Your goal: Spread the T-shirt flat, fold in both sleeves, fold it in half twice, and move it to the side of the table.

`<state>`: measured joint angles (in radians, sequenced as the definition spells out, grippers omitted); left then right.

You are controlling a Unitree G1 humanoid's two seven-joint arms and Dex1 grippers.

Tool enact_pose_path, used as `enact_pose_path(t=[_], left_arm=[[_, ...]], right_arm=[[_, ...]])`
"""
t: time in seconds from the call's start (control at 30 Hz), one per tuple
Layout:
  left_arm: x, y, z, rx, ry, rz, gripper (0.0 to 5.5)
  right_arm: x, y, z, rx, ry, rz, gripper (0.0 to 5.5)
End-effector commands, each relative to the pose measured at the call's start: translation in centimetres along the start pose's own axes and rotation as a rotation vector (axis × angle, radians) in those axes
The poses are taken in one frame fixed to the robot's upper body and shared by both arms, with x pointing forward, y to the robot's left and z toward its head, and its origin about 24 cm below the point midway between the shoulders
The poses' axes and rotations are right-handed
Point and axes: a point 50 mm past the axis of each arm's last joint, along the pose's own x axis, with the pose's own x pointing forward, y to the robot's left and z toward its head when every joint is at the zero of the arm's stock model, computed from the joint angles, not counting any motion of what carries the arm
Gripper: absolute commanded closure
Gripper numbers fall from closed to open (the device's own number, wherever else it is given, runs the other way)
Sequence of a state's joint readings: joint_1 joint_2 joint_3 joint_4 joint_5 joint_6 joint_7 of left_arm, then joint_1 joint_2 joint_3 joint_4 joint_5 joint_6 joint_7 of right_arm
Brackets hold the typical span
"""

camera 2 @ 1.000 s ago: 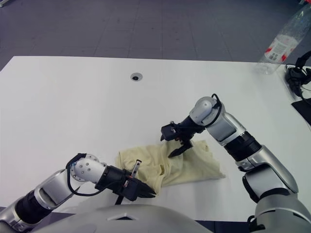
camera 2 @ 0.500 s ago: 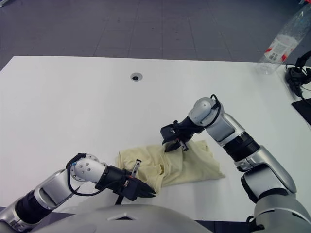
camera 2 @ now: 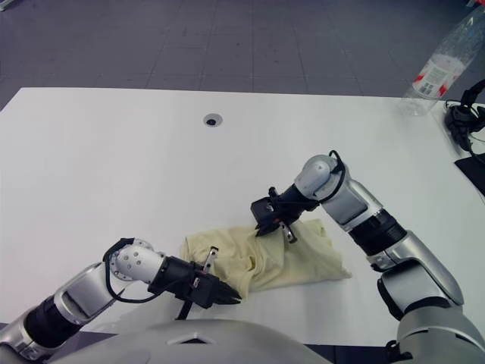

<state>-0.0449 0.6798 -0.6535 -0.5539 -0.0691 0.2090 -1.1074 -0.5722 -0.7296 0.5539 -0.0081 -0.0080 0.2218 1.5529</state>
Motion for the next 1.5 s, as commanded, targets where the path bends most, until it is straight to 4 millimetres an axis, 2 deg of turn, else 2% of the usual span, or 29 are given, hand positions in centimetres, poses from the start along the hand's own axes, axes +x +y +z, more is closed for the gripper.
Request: enact_pose_path(t=[0.03,0.13,0.23,0.33,0.4,0.57,0.7,0.83,0.97,1.07,1.13,1.23,1.37,1.5], left_arm=[[-0.9,0.6,-0.3,0.007,-0.021,0.139,5.5],[-2.4,1.0,-0.3,0.019,-0.023,0.227,5.5],[-4.1,0.7,0.2,0.043,-0.027,0.253,5.5],[-5.2,0.6,1.0,0.07,-0.057,0.296,5.5],[-5.8,0.2,1.4,0.073,-0.066,0.298,5.5],[-6.4,-2.0,0.6,0.01,-0.014,0.184,5.5],[-5.2,-4.0,0.3,-0.062,-0.045,0.068,5.5],[-4.2,-4.1,-0.1,-0.14,-0.111,0.011,5.5],[-2.3,-3.6,-2.6,-0.181,-0.028,-0.015,5.5],[-0.4,-2.3,-4.6,-0.231,-0.023,0.059,5.5],[0.1,-1.8,-5.9,-0.255,0.023,0.104,5.5],[0.3,-1.1,-8.2,-0.267,0.144,0.171,5.5],[0.1,0.4,-10.7,-0.293,0.271,0.256,5.5],[-0.6,3.1,-12.6,-0.278,0.386,0.38,5.5]], right_arm=[[-3.2,1.0,1.0,-0.021,-0.068,-0.082,5.48],[-5.6,2.6,2.0,-0.058,-0.132,-0.164,5.48],[-7.6,5.2,2.4,-0.096,-0.158,-0.242,5.48],[-8.6,7.4,2.4,-0.088,-0.154,-0.274,5.48],[-8.6,8.7,1.9,-0.071,-0.11,-0.274,5.48],[-6.4,11.7,1.2,-0.056,-0.047,-0.184,5.48],[-2.8,13.5,1.0,-0.014,-0.106,-0.089,5.48],[-0.3,14.9,0.8,0.056,-0.148,0.015,5.48],[1.2,14.8,-0.4,0.04,-0.082,0.036,5.48],[2.5,14.1,-1.9,0.072,-0.029,0.033,5.48],[3.4,13.1,-3.2,0.101,-0.002,0.004,5.48],[4.2,11.7,-5.4,0.179,0.039,-0.016,5.48],[5.1,11.3,-8.2,0.285,0.083,-0.022,5.48],[5.8,9.4,-11.4,0.338,0.183,-0.135,5.48]])
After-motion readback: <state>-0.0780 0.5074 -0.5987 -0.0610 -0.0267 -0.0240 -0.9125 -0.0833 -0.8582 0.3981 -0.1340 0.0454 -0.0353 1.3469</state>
